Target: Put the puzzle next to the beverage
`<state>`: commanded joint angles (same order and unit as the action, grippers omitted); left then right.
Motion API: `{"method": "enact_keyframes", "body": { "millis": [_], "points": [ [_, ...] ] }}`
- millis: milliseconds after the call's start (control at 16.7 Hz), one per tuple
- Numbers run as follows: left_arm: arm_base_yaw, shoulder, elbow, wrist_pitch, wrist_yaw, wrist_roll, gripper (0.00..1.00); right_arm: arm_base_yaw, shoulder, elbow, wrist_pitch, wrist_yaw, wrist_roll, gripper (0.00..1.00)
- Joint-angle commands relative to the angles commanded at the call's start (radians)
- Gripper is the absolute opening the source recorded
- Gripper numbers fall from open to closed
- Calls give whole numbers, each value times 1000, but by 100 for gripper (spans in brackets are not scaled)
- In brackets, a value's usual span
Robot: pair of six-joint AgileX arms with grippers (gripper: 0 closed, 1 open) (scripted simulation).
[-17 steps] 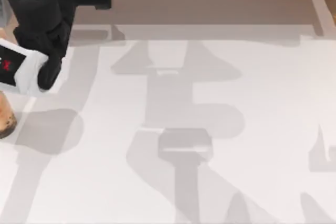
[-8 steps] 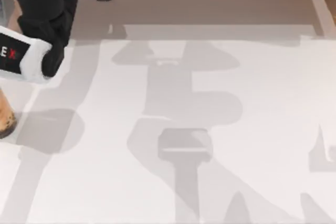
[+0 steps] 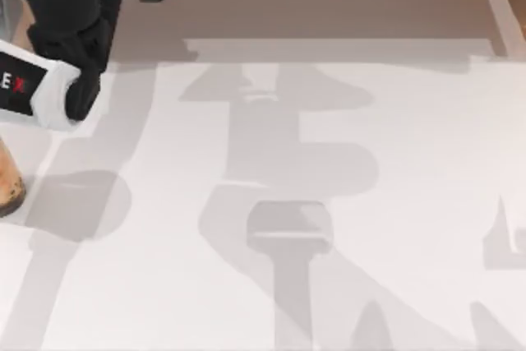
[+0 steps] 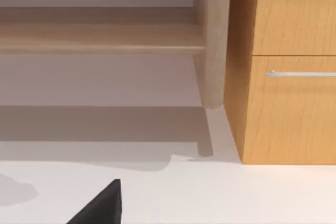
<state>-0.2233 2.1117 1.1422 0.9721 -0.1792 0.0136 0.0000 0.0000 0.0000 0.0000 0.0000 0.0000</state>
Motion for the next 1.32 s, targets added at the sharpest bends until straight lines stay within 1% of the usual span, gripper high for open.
{"method": "enact_keyframes", "body": {
  "millis": [240,300,1320],
  "points": [
    [0,0,0,0,0,0,2,0,0,0,0,0,0,100],
    [0,0,0,0,0,0,0,0,0,0,0,0,0,100],
    [-3,-27,9,-35,-1,2,0,0,0,0,0,0,0,100]
  ]
}}
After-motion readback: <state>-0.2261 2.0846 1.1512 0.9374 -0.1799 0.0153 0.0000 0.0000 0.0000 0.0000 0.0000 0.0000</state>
